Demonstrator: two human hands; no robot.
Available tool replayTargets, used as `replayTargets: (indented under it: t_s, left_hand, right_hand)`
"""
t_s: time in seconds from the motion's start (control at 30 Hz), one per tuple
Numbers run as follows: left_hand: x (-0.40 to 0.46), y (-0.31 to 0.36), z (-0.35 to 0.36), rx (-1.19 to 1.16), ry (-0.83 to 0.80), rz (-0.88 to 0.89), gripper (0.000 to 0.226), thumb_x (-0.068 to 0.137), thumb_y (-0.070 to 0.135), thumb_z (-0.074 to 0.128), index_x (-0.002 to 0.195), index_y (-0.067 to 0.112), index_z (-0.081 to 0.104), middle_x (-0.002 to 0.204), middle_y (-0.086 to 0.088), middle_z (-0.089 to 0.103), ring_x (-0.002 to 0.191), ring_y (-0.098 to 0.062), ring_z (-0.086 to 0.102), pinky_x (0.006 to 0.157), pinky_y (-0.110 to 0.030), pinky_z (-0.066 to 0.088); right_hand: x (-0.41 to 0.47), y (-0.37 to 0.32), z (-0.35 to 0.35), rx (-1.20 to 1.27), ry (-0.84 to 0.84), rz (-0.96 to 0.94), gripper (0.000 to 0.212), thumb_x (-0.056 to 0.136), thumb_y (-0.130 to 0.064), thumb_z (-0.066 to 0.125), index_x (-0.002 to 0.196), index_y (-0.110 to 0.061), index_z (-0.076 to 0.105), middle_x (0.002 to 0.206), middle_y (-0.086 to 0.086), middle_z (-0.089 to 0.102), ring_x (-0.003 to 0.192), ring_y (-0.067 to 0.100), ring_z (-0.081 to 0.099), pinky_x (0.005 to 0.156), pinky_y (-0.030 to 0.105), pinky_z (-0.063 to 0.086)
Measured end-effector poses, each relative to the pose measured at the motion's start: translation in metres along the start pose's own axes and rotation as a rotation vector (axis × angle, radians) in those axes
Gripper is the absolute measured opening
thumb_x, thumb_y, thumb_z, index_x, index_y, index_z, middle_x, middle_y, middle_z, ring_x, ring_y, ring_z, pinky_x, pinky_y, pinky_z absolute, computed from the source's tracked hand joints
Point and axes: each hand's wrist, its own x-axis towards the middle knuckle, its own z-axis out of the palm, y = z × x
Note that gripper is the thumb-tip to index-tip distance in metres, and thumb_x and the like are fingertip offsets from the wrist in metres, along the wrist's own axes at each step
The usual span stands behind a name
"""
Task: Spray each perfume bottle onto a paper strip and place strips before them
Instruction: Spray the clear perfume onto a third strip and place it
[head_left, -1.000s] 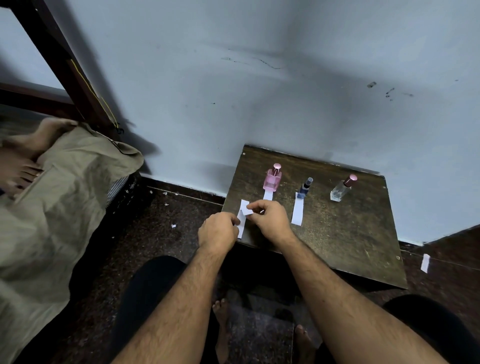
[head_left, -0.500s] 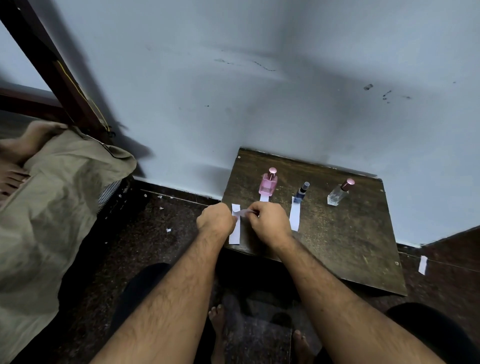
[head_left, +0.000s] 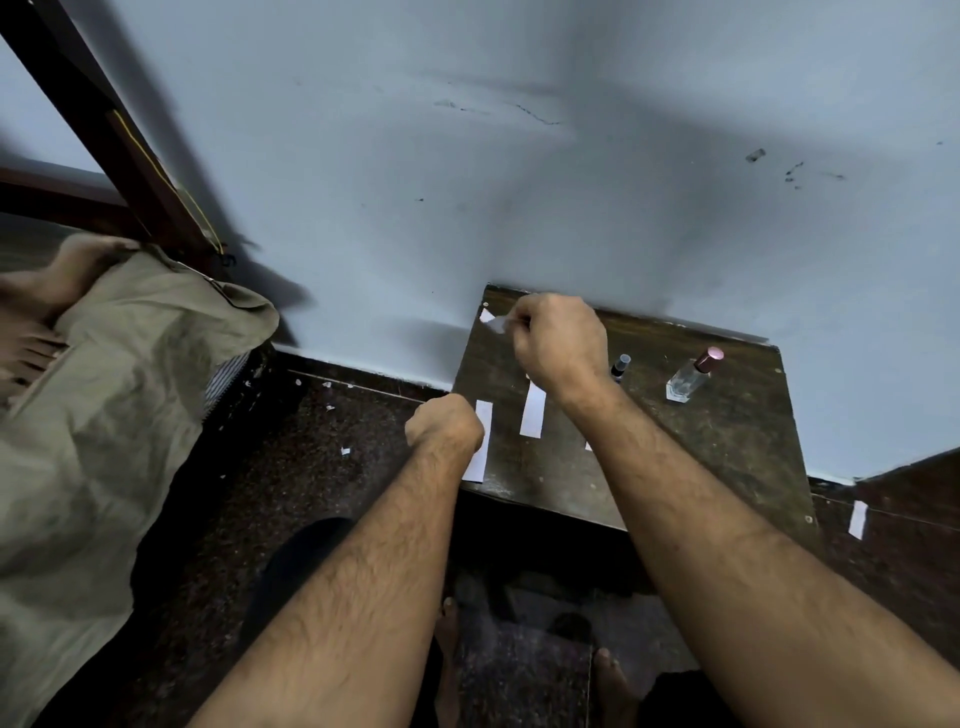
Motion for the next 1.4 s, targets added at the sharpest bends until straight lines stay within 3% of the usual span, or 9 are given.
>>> replayTargets:
  t_s: [0.23,0.43,0.53,0.63,0.73,0.87,0.97,1.13,1.4]
  left_hand:
    - [-0.007,-0.002,0.008,-0.014,0.163,0.077,0.028,0.094,0.033,0.061,0.113,0.014,0.066,0.116,-0.007,0.067,0.108,-0.026,0.063,0.072,-0.031,0.041]
    - [-0.022,-0.005,0.013,-0.228,0.221,0.14,0.028,0.095,0.04,0.055,0.105,0.019,0.07,0.109,-0.008,0.069,0.104,-0.031,0.062,0.074,-0.032,0.043]
    - [-0.032,0.004,0.006,-0.666,0.111,0.189,0.028,0.094,0.041,0.057,0.086,0.018,0.071,0.093,-0.005,0.072,0.081,-0.023,0.065,0.069,-0.033,0.05]
    - [-0.053,0.021,-0.004,-1.366,-0.15,0.143,0.028,0.098,0.036,0.055,0.09,0.013,0.069,0.08,-0.001,0.07,0.051,-0.007,0.055,0.042,-0.021,0.037]
    - [-0.068,0.034,-0.012,-1.59,-0.269,0.088,0.039,0.098,0.046,0.052,0.097,0.012,0.07,0.079,0.001,0.071,0.048,-0.004,0.056,0.038,-0.015,0.031]
    - [-0.088,0.044,-0.022,-1.644,-0.332,0.099,0.036,0.092,0.05,0.06,0.088,0.015,0.069,0.081,0.001,0.07,0.046,-0.004,0.054,0.035,-0.013,0.029]
    - [-0.101,0.051,-0.03,-1.687,-0.331,0.103,0.027,0.092,0.035,0.065,0.105,0.012,0.069,0.085,-0.003,0.065,0.04,-0.003,0.051,0.033,-0.012,0.027]
    - [-0.125,0.064,-0.043,-1.67,-0.275,0.131,0.005,0.092,0.02,0.065,0.093,0.015,0.063,0.063,0.003,0.053,0.041,-0.003,0.05,0.032,-0.013,0.026]
    - [-0.151,0.08,-0.053,-1.523,-0.28,0.228,0.019,0.091,0.021,0.068,0.076,0.021,0.056,0.065,0.005,0.057,0.05,-0.005,0.052,0.035,-0.014,0.028]
  right_hand:
    - [-0.029,0.014,-0.001,0.084,-0.022,0.035,0.016,0.087,-0.022,0.056,0.088,-0.022,0.073,0.086,-0.003,0.073,0.083,0.023,0.066,0.069,0.034,0.053]
    - [-0.056,0.03,-0.006,0.174,0.045,0.107,0.015,0.087,-0.019,0.059,0.08,-0.019,0.072,0.08,-0.004,0.072,0.075,0.018,0.064,0.06,0.03,0.048]
    - [-0.064,0.035,-0.015,0.194,0.086,0.094,0.013,0.087,-0.022,0.061,0.085,-0.022,0.074,0.084,-0.004,0.071,0.076,0.018,0.063,0.064,0.03,0.049]
    - [-0.073,0.04,-0.025,0.217,0.165,0.075,0.012,0.082,-0.022,0.061,0.084,-0.023,0.073,0.083,-0.004,0.069,0.075,0.02,0.064,0.065,0.034,0.052]
    - [-0.081,0.046,-0.036,0.231,0.235,0.018,0.017,0.08,-0.027,0.056,0.081,-0.023,0.073,0.076,-0.005,0.066,0.069,0.019,0.062,0.06,0.035,0.052]
    - [-0.098,0.054,-0.054,0.193,0.276,-0.092,0.019,0.082,-0.031,0.056,0.082,-0.023,0.074,0.076,-0.007,0.065,0.069,0.016,0.063,0.057,0.033,0.051]
    - [-0.11,0.062,-0.063,0.149,0.276,-0.145,0.012,0.081,-0.024,0.063,0.083,-0.021,0.074,0.078,-0.006,0.066,0.07,0.018,0.065,0.054,0.032,0.051]
    - [-0.131,0.076,-0.079,0.1,0.308,-0.201,0.012,0.075,-0.012,0.068,0.083,-0.018,0.075,0.078,-0.004,0.068,0.067,0.021,0.067,0.05,0.028,0.051]
    - [-0.146,0.095,-0.097,0.083,0.348,-0.167,0.01,0.076,-0.012,0.069,0.082,-0.018,0.074,0.077,-0.004,0.067,0.066,0.02,0.065,0.049,0.032,0.052]
